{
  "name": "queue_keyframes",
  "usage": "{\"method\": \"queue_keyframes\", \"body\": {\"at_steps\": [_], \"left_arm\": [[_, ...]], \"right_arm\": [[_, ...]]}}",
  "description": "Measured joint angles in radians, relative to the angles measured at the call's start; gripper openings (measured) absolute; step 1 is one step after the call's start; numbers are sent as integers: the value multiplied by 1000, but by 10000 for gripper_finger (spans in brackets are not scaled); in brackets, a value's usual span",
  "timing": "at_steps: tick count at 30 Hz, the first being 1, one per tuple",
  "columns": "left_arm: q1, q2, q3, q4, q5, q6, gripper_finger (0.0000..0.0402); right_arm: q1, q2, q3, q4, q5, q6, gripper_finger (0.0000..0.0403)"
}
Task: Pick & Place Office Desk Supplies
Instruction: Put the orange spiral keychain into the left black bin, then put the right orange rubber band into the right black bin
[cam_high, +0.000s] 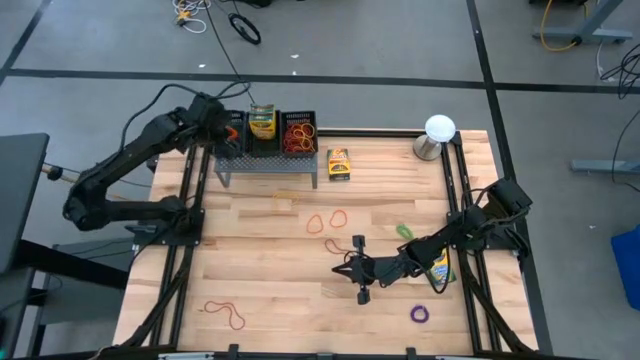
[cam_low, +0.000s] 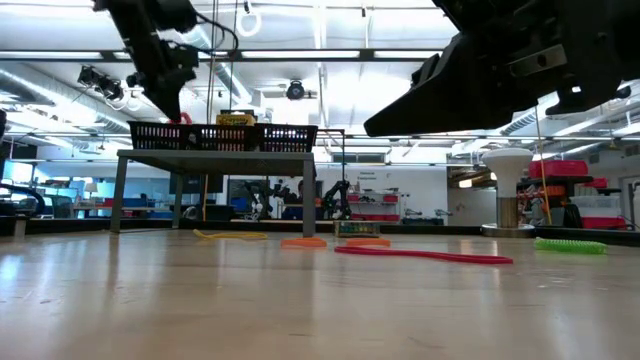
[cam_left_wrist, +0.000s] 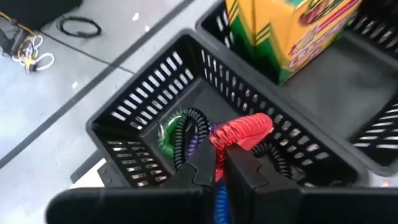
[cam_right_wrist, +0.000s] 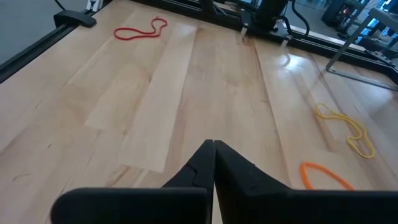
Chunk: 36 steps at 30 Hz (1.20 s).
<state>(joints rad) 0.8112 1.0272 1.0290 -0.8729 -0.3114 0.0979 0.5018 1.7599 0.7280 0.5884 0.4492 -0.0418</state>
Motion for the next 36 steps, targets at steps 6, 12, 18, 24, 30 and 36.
{"method": "queue_keyframes", "body": {"at_steps": [6,12,18,24,30,36], "left_arm": [[0,40,0,-8,-1,27,60],[0,25,0,-16,-4,29,121],[0,-23,0,-51,-2,62,164],[-30,-102,0,-131,9,68,159],[-216,-201,0,-113,127,5,97],[-525,-205,0,-56,116,-93,26]], "right_arm": [[1,0,0,0,0,0,10],[1,0,0,0,0,0,11],[1,0,0,0,0,0,11],[0,0,0,0,0,-2,11],[-12,0,0,12,2,-37,11],[-46,0,0,47,0,97,11]]}}
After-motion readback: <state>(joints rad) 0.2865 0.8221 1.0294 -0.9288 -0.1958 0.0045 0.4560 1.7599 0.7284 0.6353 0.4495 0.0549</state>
